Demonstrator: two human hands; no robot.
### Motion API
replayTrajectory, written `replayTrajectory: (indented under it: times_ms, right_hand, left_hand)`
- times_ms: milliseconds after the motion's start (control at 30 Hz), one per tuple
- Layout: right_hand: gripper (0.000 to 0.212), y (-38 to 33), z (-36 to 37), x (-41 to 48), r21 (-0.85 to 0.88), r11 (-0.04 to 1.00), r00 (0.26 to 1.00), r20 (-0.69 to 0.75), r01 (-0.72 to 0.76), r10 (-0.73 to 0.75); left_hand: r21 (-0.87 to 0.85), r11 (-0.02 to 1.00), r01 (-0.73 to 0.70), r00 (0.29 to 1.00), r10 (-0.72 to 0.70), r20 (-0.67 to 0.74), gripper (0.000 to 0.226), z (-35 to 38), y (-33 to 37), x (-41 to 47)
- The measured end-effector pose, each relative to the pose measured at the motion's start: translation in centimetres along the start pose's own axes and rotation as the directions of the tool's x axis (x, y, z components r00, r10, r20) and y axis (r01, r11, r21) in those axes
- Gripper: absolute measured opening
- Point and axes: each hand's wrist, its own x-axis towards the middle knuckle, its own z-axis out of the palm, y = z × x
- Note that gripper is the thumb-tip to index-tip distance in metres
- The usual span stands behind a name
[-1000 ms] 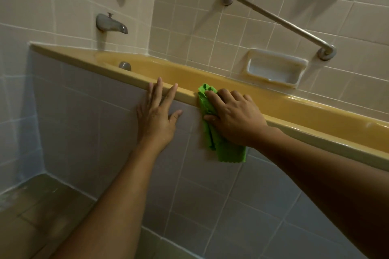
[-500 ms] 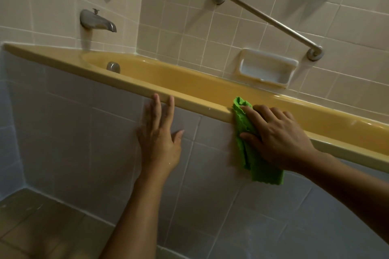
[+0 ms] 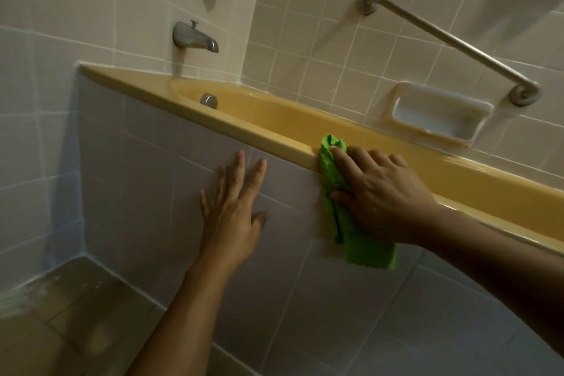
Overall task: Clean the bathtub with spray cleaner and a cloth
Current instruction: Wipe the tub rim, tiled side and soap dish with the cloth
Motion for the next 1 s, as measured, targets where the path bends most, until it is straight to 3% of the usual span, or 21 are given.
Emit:
replayTrajectory:
  times_ms: [300,467,867,1000]
  right_hand:
    - [0.077,-3.9,-0.7,7.9,0.058,0.989,0.991,-0.016,0.134,-0.133]
    - [0.079,-4.5,-0.9,10.1,0.106,0.975,0.980,-0.006,0.196,-0.197]
    - [0.084,0.6,-0.2,3.5,0.119,0.954,0.961,0.010,0.274,-0.277]
    - [0.085,1.5,-0.4,3.0,0.123,0.936,0.941,0.032,0.331,-0.337]
  left_hand:
    - [-0.026,0.998,0.054,0.998,-0.053,0.034,0.105,-0.6,-3.6,-0.3]
    - [-0.094,0.993,0.072,0.997,-0.071,0.018,0.088,-0.5,-4.1,0.2]
    - [-0.167,0.984,0.068,0.995,-0.080,-0.061,0.076,-1.7,-3.2,3.3]
    - [-0.236,0.957,0.168,0.964,-0.210,-0.161,0.074,-1.0,-1.6,5.3]
